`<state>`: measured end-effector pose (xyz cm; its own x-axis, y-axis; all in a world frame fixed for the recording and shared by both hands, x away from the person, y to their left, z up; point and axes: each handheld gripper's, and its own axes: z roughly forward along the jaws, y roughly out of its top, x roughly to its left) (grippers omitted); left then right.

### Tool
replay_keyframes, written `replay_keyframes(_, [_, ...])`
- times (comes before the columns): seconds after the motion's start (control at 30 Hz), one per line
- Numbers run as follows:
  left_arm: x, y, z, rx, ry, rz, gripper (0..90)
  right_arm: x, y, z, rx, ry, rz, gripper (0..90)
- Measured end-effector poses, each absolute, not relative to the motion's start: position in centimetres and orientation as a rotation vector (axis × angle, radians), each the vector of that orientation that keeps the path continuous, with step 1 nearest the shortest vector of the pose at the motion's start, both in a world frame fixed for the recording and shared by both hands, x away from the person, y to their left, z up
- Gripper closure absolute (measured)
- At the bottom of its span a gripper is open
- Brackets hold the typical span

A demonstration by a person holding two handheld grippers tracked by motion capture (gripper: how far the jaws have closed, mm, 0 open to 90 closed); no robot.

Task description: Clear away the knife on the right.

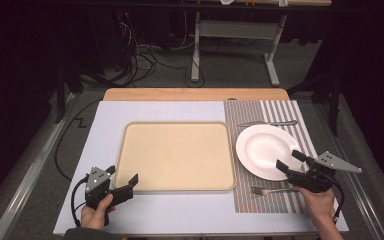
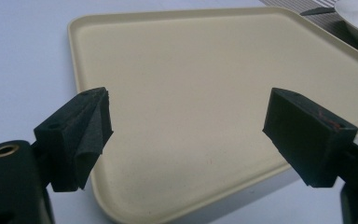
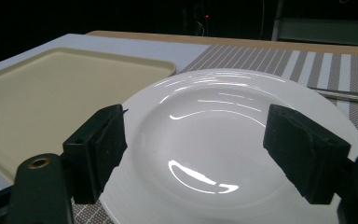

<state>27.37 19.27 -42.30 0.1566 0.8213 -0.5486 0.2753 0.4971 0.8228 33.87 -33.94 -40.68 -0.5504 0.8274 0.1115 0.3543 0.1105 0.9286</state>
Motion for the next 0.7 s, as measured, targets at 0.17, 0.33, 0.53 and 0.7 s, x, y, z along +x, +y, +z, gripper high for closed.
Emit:
replay_keyframes(0.17, [27.4,19.3,-42.3,1.037,1.406,0.513,15.9,34.3,-33.8,-40.6,1.146,1.95,1.426,21.7])
replay_keyframes(0.33, [27.4,19.3,-42.3,1.04,1.406,0.513,15.9,34.5,-33.8,-40.6,1.156,1.942,1.429,21.8])
replay_keyframes(0.53, [27.4,19.2,-42.3,1.042,1.405,0.513,15.9,35.1,-33.8,-40.6,1.164,1.936,1.431,21.8])
replay_keyframes(0.7, [27.4,19.2,-42.3,1.042,1.405,0.514,15.9,35.6,-33.5,-40.5,1.153,1.947,1.414,21.6])
